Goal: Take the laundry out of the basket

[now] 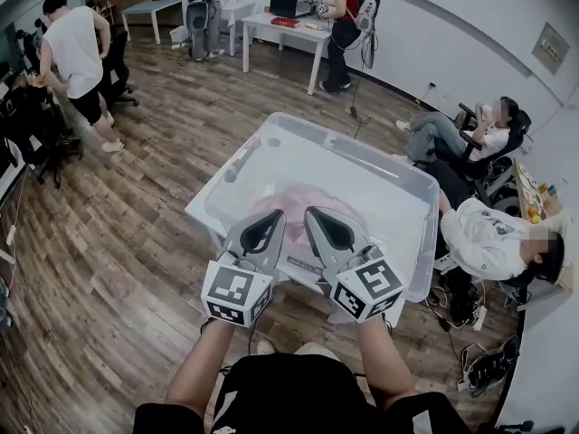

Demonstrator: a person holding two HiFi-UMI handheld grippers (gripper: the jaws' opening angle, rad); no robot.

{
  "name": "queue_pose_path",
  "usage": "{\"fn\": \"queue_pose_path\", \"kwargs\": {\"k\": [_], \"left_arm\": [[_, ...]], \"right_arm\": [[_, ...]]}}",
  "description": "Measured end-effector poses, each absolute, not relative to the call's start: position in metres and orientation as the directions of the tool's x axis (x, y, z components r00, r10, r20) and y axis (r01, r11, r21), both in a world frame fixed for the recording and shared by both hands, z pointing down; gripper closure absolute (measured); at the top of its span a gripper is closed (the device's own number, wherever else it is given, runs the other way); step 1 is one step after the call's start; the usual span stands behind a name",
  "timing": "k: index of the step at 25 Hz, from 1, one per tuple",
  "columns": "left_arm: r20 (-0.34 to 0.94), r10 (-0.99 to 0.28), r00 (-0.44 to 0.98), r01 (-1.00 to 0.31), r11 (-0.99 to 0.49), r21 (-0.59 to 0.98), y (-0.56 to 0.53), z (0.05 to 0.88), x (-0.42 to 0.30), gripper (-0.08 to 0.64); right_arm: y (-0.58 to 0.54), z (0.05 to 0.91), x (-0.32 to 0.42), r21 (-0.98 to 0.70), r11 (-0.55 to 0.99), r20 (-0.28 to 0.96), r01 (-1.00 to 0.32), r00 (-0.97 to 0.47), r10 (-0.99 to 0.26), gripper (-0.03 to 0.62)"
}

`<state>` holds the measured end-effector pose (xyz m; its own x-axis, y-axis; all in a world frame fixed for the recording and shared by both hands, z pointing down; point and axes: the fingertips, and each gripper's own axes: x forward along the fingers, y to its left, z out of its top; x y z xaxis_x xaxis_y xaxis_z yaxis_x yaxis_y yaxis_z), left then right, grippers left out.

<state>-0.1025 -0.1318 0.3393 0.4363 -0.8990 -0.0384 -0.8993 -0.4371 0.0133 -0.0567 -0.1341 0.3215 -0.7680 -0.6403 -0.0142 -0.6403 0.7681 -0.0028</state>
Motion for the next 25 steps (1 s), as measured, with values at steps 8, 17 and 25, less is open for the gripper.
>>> {"fn": "queue_pose_path", "kwargs": {"k": [8,17,25], "left_arm": [[-0.022,-0.894,0.447,-0.894,-0.447,0.020,-0.147,0.350,-0.104,0.552],[-0.005,-0.893,0.450,-0.892,-0.450,0.039,-0.175,0.356,-0.099,0.552],[-0.003,-0.899,0.438,-0.898,-0.438,0.032,-0.207,0.350,-0.097,0.552]], "right_arm": [[-0.153,0.330,-0.054,-0.015,0.755,-0.004,-0.656,-0.755,-0.656,0.595],[-0.186,0.338,-0.047,-0.045,0.747,0.002,-0.664,-0.748,-0.664,0.595],[-0.218,0.337,-0.047,-0.057,0.762,0.000,-0.646,-0.763,-0.647,0.595]]}}
